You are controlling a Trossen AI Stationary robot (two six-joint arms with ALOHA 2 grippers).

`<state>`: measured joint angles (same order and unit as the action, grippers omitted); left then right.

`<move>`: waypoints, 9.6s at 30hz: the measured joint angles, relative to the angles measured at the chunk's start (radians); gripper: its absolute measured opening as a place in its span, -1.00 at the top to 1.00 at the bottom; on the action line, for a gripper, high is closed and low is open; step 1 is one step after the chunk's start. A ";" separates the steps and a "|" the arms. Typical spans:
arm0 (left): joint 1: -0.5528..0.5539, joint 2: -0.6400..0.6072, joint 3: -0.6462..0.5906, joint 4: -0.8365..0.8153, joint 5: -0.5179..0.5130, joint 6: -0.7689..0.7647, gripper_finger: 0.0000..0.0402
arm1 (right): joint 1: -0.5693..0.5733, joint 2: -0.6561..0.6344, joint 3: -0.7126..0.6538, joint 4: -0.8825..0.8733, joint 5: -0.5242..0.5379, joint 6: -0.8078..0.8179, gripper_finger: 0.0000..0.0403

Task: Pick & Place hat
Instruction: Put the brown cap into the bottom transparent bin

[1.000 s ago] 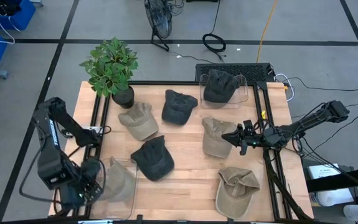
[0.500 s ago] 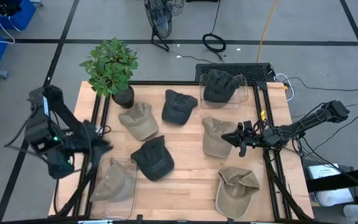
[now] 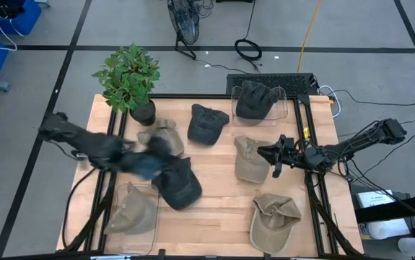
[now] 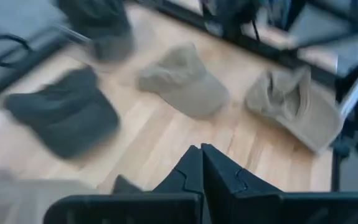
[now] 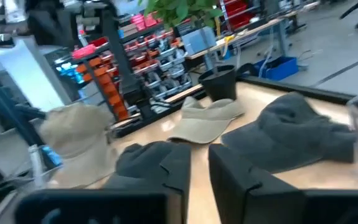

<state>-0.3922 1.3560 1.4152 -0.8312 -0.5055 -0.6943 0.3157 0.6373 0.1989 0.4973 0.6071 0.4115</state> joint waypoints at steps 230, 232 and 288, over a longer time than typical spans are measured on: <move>-0.457 0.056 0.293 -0.516 0.056 -1.188 0.94 | -0.558 0.281 0.361 -0.312 -0.764 0.191 -0.08; -0.475 0.053 0.294 -0.519 0.071 -1.226 0.94 | -0.558 0.281 0.361 -0.294 -0.762 0.206 -0.07; -0.647 0.376 0.293 -0.742 0.294 -1.589 0.08 | -0.548 0.281 0.361 -0.149 -0.712 0.206 -0.05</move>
<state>-1.0396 1.7316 1.7080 -1.5737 -0.2117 -2.2837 -0.2326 0.9184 0.5598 0.3478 -0.1050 0.6170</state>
